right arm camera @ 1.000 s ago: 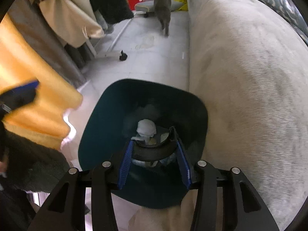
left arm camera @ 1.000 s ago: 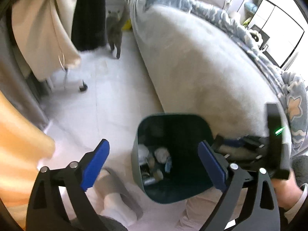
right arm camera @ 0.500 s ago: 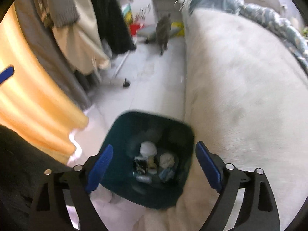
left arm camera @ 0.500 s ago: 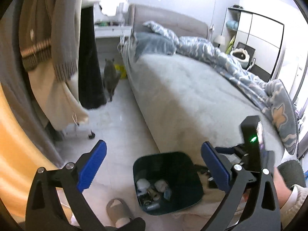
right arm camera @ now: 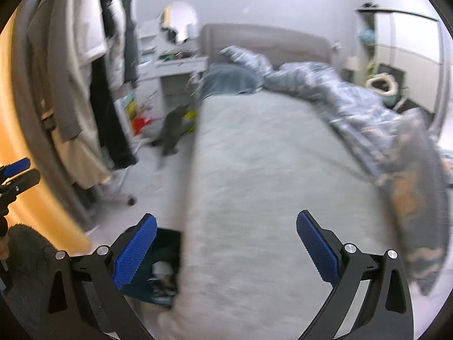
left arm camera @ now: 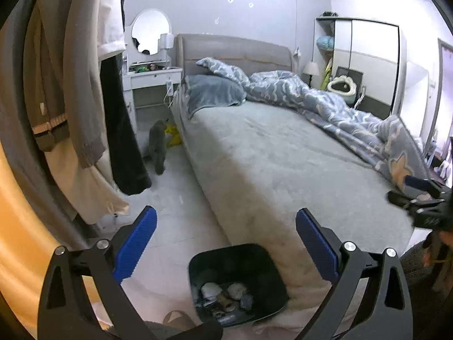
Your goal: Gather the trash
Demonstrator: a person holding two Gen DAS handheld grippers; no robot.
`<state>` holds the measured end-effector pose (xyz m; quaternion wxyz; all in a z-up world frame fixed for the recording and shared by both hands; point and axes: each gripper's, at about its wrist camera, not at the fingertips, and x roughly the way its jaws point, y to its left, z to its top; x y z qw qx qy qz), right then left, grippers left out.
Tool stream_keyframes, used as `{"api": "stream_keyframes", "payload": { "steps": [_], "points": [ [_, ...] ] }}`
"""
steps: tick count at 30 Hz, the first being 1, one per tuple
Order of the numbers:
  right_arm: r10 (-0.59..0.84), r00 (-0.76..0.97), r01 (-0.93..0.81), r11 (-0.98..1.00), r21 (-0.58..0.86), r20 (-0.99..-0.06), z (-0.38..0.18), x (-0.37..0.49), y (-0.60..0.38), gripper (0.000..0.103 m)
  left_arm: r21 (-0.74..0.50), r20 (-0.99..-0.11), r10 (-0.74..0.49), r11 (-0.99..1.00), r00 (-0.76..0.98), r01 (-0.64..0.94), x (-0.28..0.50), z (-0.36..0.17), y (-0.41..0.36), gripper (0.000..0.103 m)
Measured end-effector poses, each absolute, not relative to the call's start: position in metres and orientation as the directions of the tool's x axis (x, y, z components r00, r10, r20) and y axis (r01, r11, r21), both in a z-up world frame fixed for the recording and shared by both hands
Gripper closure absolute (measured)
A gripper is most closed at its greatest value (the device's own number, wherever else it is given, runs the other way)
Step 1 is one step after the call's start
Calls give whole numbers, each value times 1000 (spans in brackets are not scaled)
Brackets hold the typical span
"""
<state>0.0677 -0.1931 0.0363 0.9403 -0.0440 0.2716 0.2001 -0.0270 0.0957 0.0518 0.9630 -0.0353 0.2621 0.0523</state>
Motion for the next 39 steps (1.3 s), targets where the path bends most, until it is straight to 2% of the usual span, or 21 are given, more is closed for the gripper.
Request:
{"api": "stream_keyframes", "payload": {
  "steps": [2,5,10,15,19,39],
  "points": [
    [318,801,-365,931,7,-508,47,60,-219,3,-70,-509,51,992,859,-100,-23,52,90,3],
    [279,828,-329,944,-19,-486,52,46,-254,3,-38,-510,38,997,859,-67,-20,50,72,3],
    [271,830,-280,958,55,-487,35,38,-294,3,-7,-501,15,1000,865,-21,-19,43,51,3],
    [298,808,-340,941,12,-509,27,36,-288,3,-21,-485,-10,1000,875,-1,-20,40,44,3],
    [321,810,-374,927,-11,-490,29,27,-285,3,-44,-478,7,999,879,-31,-21,40,47,3],
    [387,792,-406,911,65,-472,34,29,-293,3,22,-483,35,999,875,-28,-18,39,35,3]
  ]
}}
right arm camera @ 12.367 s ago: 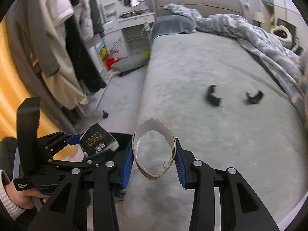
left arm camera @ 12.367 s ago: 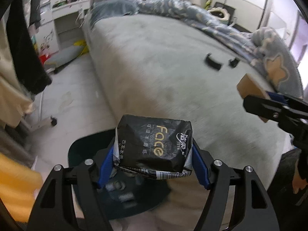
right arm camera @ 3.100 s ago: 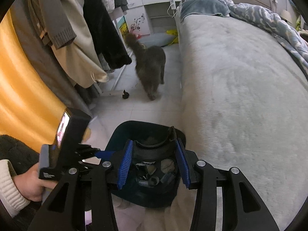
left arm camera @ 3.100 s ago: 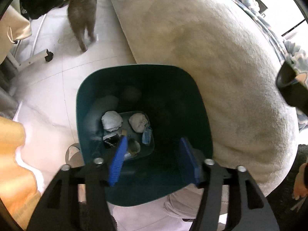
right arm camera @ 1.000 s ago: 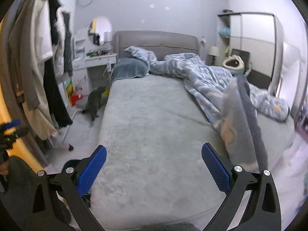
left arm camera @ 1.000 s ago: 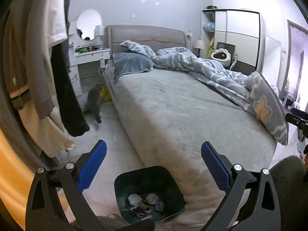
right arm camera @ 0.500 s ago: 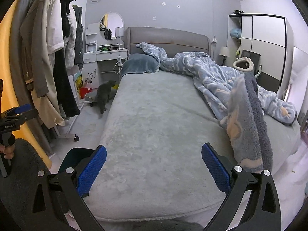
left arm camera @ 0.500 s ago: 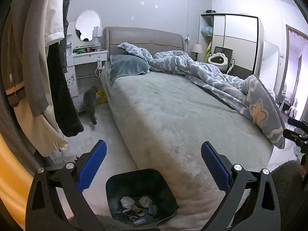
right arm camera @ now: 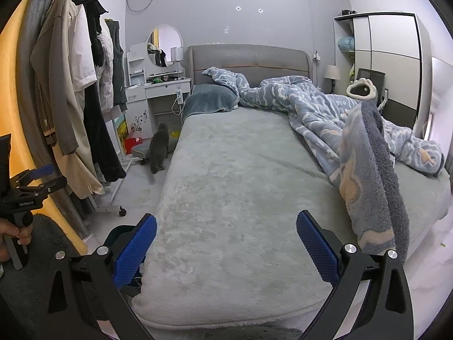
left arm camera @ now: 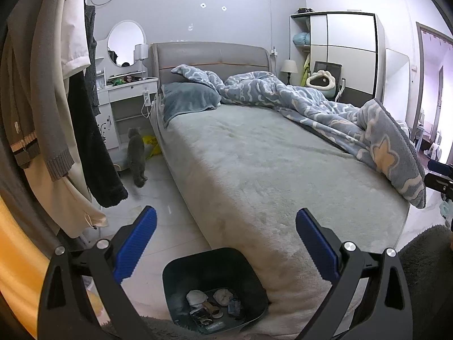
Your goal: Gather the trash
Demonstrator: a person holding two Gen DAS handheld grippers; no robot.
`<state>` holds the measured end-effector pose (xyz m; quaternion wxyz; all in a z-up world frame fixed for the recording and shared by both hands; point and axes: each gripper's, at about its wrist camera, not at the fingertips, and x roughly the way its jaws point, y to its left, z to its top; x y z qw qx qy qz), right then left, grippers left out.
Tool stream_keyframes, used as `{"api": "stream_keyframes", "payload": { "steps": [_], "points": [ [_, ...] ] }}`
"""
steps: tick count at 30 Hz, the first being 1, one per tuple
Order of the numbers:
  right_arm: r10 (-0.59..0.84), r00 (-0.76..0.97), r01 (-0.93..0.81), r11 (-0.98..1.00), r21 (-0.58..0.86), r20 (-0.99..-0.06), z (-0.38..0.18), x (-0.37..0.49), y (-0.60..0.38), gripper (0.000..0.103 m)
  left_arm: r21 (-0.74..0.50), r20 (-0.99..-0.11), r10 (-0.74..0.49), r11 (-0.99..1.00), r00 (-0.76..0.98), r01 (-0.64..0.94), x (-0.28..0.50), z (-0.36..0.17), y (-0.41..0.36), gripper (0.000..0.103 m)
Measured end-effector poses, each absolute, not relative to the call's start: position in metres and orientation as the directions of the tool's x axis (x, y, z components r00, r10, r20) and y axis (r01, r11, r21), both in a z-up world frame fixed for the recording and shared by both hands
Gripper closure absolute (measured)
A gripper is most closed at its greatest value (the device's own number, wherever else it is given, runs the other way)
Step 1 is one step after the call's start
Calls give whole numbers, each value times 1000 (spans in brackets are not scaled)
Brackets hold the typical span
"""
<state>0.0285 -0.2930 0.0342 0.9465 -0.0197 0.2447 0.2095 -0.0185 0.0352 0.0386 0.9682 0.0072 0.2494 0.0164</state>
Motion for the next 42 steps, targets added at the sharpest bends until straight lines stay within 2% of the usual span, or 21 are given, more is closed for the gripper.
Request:
{"api": "stream_keyframes", "payload": {
  "steps": [42],
  "points": [
    [388,792,-405,912,69,-472,33,29,-293,3,23,-484,39,999,874,-32,-18,39,31,3]
  ]
}}
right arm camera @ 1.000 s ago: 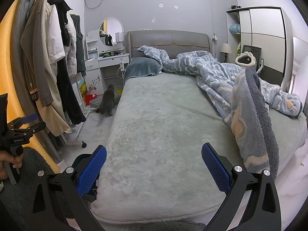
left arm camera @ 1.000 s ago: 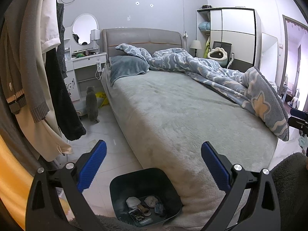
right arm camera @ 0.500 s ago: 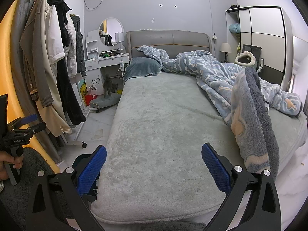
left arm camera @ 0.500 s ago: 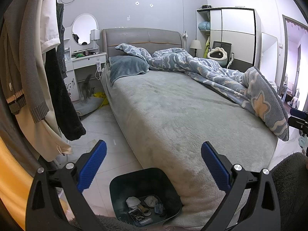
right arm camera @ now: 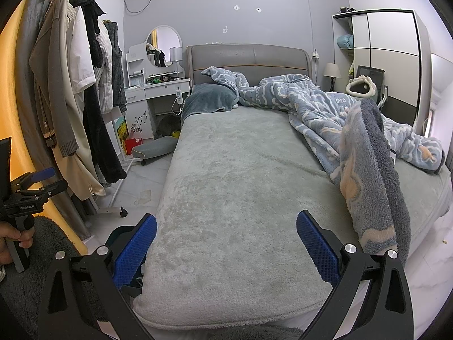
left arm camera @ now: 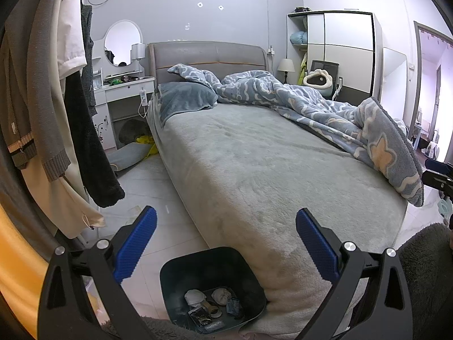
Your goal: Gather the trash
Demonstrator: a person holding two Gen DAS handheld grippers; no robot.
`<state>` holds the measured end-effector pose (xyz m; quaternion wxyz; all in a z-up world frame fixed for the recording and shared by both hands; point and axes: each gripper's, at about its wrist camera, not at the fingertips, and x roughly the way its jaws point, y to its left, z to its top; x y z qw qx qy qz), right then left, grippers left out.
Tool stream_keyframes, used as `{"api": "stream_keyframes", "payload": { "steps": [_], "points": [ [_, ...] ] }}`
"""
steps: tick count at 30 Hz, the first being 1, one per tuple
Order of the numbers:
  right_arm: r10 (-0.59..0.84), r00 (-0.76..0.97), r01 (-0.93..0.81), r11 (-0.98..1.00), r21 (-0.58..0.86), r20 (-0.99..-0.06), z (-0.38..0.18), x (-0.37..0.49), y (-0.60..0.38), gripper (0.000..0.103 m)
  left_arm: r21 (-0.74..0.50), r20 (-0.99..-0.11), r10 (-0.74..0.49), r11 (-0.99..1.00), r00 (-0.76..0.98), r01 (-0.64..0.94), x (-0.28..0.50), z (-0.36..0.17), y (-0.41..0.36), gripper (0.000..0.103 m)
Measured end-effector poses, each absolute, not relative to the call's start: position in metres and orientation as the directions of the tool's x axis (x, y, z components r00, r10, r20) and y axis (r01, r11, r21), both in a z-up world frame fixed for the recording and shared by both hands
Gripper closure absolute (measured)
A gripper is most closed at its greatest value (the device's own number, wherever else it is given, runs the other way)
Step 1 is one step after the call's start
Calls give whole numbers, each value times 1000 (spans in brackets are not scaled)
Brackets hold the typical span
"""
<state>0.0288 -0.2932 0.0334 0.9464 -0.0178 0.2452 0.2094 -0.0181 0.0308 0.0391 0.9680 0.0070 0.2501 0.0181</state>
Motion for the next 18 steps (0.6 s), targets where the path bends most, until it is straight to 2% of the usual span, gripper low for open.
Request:
{"api": "stream_keyframes", "payload": {
  "steps": [18],
  "points": [
    [387,792,-404,912,70,-472,34,28,-293,3,23,-486,33,999,873,-25,-20,39,27,3]
  ]
}}
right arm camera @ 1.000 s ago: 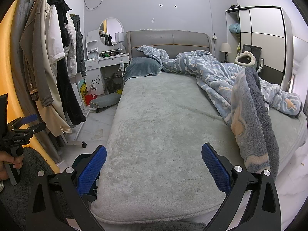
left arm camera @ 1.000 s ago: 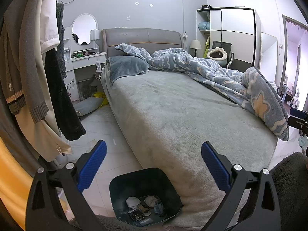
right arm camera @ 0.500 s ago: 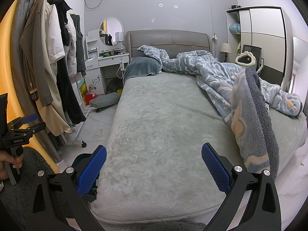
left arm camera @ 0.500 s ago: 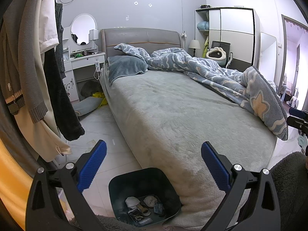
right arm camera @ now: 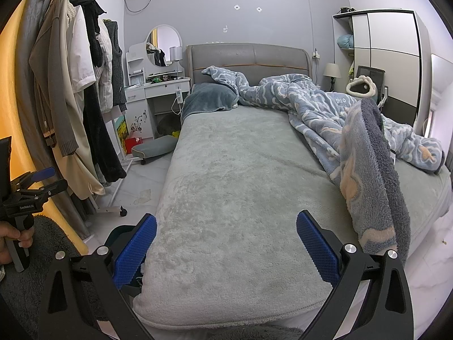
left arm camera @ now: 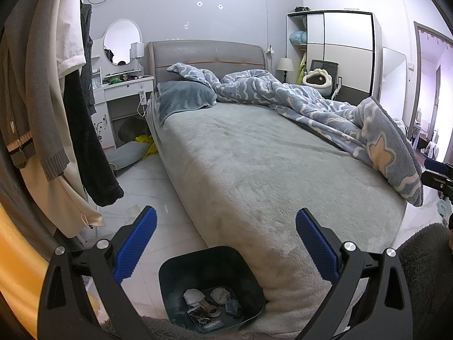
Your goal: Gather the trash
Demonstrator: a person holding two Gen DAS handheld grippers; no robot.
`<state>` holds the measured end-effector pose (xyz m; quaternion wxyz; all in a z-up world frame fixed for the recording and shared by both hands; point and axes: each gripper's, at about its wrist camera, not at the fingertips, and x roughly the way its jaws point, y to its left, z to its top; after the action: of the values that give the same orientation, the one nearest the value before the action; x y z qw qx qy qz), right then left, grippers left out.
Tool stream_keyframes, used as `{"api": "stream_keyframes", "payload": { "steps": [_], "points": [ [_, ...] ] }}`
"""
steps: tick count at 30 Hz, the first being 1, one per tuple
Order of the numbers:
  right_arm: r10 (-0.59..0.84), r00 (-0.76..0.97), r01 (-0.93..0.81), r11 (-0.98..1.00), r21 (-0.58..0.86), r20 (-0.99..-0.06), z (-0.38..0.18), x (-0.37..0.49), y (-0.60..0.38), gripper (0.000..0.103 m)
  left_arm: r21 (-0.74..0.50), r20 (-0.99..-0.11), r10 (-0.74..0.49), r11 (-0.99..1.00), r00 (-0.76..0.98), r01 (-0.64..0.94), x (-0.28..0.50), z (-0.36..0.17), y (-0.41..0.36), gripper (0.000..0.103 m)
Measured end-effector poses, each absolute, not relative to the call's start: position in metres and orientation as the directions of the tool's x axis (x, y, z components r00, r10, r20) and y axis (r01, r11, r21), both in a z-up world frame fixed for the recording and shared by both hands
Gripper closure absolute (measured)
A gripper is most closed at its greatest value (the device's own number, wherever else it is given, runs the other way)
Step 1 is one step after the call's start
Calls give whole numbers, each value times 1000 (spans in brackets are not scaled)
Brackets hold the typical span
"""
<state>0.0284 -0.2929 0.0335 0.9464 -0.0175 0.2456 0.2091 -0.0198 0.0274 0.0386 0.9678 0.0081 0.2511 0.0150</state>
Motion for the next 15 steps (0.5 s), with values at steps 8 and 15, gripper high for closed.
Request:
{"api": "stream_keyframes", "payload": {
  "steps": [8,15],
  "points": [
    [387,792,-404,912,70,-472,34,28,-293,3,22,-486,35,999,873,-27,-20,39,27,3],
    [387,792,-404,912,70,-473,34,28,-293,3,23,-487,34,999,873,-26,-19,39,27,3]
  ]
}}
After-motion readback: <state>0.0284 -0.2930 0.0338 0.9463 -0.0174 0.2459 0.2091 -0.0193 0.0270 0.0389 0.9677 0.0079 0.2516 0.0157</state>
